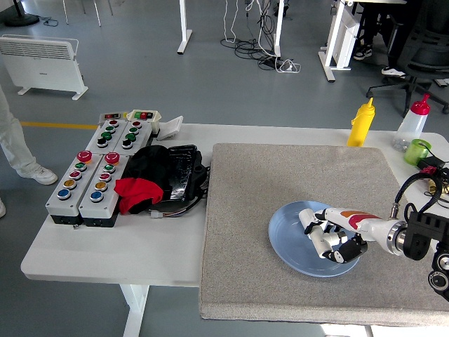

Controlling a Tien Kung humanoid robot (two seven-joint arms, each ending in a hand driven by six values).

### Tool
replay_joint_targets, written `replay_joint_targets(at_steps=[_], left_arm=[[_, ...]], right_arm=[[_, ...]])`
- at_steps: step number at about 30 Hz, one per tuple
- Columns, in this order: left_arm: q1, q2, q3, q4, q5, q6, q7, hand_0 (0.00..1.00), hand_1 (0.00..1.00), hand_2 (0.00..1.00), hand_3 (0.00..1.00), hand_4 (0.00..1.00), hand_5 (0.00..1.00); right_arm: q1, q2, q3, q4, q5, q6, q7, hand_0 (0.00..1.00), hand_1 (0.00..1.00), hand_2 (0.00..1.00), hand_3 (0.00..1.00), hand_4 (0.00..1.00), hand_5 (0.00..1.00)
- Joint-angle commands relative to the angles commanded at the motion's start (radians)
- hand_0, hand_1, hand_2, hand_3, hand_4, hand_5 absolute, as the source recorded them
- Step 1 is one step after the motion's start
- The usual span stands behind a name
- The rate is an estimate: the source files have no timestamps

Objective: Pick pipe place plate twice

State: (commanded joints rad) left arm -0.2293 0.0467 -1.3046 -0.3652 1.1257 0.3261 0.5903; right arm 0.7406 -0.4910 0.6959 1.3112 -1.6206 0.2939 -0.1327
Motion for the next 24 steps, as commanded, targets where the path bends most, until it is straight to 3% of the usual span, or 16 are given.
replay_joint_targets(at_steps=[4, 5, 11, 12, 22, 24], left_arm=[[-0.001, 0.0, 0.002, 0.0, -0.003, 0.001, -0.001, 0.658, 0.641, 0.609, 0.616, 0.379, 0.998], [-0.002, 0.0, 0.003, 0.0, -0.004, 0.001, -0.001, 0.658, 0.641, 0.611, 0.617, 0.379, 0.998], [-0.003, 0.0, 0.004, 0.001, -0.005, 0.001, -0.001, 0.658, 0.641, 0.611, 0.617, 0.379, 0.998], [-0.003, 0.0, 0.004, 0.0, -0.005, 0.001, -0.001, 0.659, 0.641, 0.61, 0.617, 0.379, 0.998], [-0.004, -0.001, 0.002, 0.0, -0.004, 0.0, 0.0, 0.659, 0.641, 0.61, 0.616, 0.379, 0.998], [-0.004, 0.0, 0.003, 0.0, -0.004, 0.0, 0.0, 0.658, 0.641, 0.61, 0.617, 0.38, 0.998]], right_arm=[[0.0, 0.003, -0.004, -0.003, 0.004, 0.003, -0.004, 0.701, 0.665, 0.676, 0.755, 0.696, 0.105], [0.001, 0.004, -0.007, -0.003, 0.006, 0.004, -0.007, 0.755, 0.723, 0.757, 0.774, 0.704, 0.116], [0.002, 0.004, -0.009, -0.003, 0.009, 0.012, -0.018, 0.755, 0.723, 0.757, 0.774, 0.704, 0.116], [0.002, 0.004, -0.008, -0.002, 0.009, 0.013, -0.019, 0.813, 0.771, 0.836, 0.804, 0.709, 0.129], [0.0, 0.003, 0.008, 0.008, 0.007, 0.024, -0.034, 0.843, 0.795, 0.872, 0.824, 0.722, 0.144], [0.001, 0.003, 0.009, 0.009, 0.008, 0.027, -0.037, 0.896, 0.825, 0.903, 0.858, 0.733, 0.155]])
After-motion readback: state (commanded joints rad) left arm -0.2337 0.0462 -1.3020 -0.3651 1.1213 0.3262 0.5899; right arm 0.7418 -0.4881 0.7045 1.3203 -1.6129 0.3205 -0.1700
